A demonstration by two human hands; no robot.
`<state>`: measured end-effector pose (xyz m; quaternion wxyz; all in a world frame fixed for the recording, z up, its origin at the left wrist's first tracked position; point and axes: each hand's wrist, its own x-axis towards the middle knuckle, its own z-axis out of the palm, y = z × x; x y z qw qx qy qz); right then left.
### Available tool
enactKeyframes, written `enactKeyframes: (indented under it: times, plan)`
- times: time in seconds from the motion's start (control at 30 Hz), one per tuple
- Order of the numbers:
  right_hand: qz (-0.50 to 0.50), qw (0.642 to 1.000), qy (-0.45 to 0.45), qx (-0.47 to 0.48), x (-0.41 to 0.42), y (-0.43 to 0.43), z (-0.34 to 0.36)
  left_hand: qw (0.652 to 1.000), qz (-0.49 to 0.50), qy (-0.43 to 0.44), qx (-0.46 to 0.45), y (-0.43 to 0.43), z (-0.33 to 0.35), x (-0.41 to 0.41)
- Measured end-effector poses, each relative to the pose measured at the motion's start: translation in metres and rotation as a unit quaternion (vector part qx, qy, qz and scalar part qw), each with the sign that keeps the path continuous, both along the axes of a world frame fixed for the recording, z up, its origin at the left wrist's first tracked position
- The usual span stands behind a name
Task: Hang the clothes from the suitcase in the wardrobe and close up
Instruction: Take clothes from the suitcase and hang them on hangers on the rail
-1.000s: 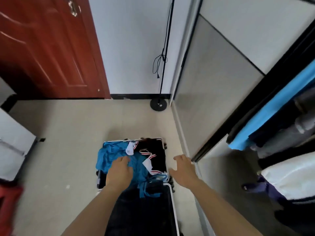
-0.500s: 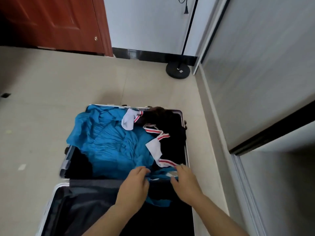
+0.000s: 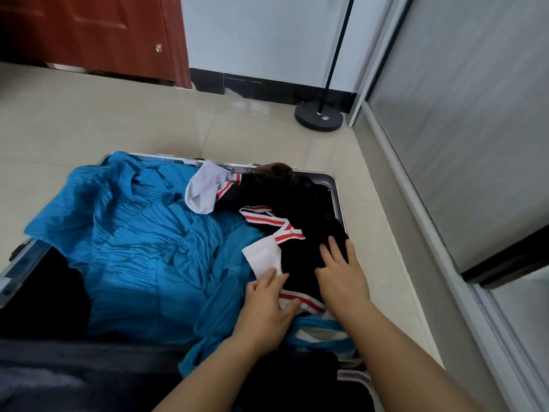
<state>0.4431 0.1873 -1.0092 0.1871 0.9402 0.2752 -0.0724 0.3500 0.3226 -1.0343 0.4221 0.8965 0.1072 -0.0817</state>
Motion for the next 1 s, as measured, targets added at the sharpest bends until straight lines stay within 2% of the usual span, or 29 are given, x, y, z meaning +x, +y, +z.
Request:
enactKeyframes:
  times: [0.03, 0.1, 0.17, 0.2, 0.23, 0.3, 0.33, 0.37, 0.4, 0.43, 0.47, 0.57, 0.63, 0.67, 0.73, 0.8, 0.9, 1.0]
  plan:
    - [0.000, 0.999, 0.001, 0.033, -0.002, -0.002, -0.003, 1.000, 0.009, -0.017, -0.002, 0.000, -0.001, -0.001]
    - [-0.031, 0.983, -0.010, 0.182, -0.003, -0.002, 0.001, 0.997, 0.037, -0.072, -0.015, 0.002, -0.001, -0.001]
    - [-0.119, 0.935, 0.026, 0.334, 0.000, 0.003, 0.018, 0.989, 0.091, -0.114, -0.028, 0.002, 0.004, -0.003]
    - [-0.193, 0.884, 0.073, 0.419, 0.003, 0.005, 0.027, 0.983, 0.128, -0.123, -0.037, 0.001, 0.008, -0.004]
    - [-0.269, 0.805, 0.121, 0.515, 0.004, 0.009, 0.037, 0.975, 0.167, -0.132, -0.055, 0.002, 0.013, -0.006]
    - [-0.383, 0.593, 0.209, 0.676, 0.006, 0.014, 0.057, 0.951, 0.248, -0.127, -0.134, 0.001, 0.032, -0.010]
    - [-0.414, 0.494, 0.255, 0.721, 0.005, 0.013, 0.069, 0.930, 0.291, -0.113, -0.193, 0.000, 0.047, -0.010]
    - [-0.433, 0.429, 0.287, 0.739, 0.000, 0.014, 0.080, 0.901, 0.331, -0.099, -0.263, 0.000, 0.065, -0.008]
    - [-0.432, 0.405, 0.309, 0.744, -0.004, 0.015, 0.097, 0.870, 0.360, -0.078, -0.329, 0.002, 0.087, -0.004]
    - [-0.421, 0.413, 0.316, 0.743, -0.010, 0.016, 0.112, 0.844, 0.376, -0.060, -0.378, 0.005, 0.107, -0.003]
    - [-0.403, 0.435, 0.309, 0.743, -0.015, 0.017, 0.125, 0.833, 0.376, -0.056, -0.402, 0.010, 0.124, -0.002]
    - [-0.330, 0.553, 0.270, 0.716, -0.022, 0.016, 0.174, 0.859, 0.322, -0.081, -0.390, 0.037, 0.188, -0.004]
    - [-0.298, 0.634, 0.275, 0.659, -0.027, 0.012, 0.205, 0.856, 0.295, -0.092, -0.413, 0.055, 0.232, -0.007]
    - [-0.288, 0.667, 0.287, 0.625, -0.032, 0.011, 0.226, 0.849, 0.280, -0.093, -0.439, 0.065, 0.259, -0.009]
    - [-0.280, 0.710, 0.310, 0.567, -0.043, 0.012, 0.265, 0.842, 0.244, -0.104, -0.469, 0.078, 0.315, -0.012]
    - [-0.275, 0.723, 0.336, 0.537, -0.053, 0.016, 0.301, 0.845, 0.203, -0.118, -0.481, 0.083, 0.367, -0.017]
    - [-0.272, 0.722, 0.354, 0.529, -0.067, 0.025, 0.371, 0.841, 0.141, -0.124, -0.508, 0.086, 0.455, -0.025]
    - [-0.253, 0.719, 0.375, 0.528, -0.083, 0.028, 0.458, 0.838, 0.075, -0.091, -0.533, 0.084, 0.566, -0.041]
